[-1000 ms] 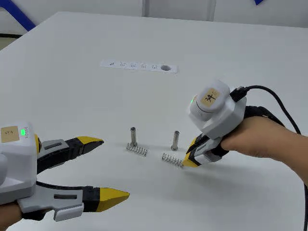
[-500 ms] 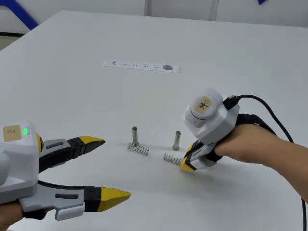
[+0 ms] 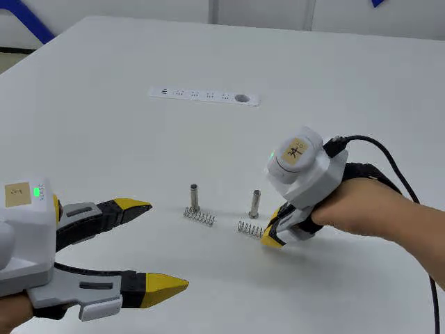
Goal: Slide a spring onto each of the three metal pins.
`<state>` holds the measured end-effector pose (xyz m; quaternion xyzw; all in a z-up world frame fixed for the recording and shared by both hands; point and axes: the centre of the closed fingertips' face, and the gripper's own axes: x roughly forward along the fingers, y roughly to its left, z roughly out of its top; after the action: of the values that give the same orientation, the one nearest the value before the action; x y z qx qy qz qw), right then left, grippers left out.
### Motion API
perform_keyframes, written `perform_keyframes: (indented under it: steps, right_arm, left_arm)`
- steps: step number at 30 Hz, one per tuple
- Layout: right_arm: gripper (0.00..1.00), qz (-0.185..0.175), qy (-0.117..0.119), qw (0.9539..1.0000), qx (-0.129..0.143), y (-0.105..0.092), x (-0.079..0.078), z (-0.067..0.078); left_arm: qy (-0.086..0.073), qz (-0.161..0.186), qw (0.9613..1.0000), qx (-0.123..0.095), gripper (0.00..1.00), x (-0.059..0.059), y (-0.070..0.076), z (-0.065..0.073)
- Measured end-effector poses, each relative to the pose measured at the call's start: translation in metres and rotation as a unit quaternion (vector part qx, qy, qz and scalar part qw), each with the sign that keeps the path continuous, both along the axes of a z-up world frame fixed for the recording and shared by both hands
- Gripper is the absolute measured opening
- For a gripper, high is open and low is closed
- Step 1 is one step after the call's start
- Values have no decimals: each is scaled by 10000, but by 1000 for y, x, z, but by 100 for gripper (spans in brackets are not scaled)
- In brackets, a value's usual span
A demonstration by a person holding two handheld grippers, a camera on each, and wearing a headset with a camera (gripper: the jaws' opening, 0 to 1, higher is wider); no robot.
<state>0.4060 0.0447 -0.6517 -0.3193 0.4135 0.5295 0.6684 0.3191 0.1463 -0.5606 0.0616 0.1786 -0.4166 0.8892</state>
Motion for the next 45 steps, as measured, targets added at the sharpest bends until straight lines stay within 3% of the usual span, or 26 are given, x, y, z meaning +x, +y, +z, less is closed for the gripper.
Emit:
perform_keyframes:
  steps: [16, 31, 45]
  right_arm:
    - [12, 170, -204, 9996, -134, -3, -3, 23]
    - [11, 86, -129, 9998, -101, -6, -3, 31]
    - [11, 178, -217, 9996, 29, -2, 7, 78]
  left_arm:
    - [-39, -27, 10000, -20, 74, -1, -1, 2]
    - [-41, -36, 10000, -34, 74, -1, -1, 1]
    - [-54, -23, 10000, -52, 74, 0, -1, 2]
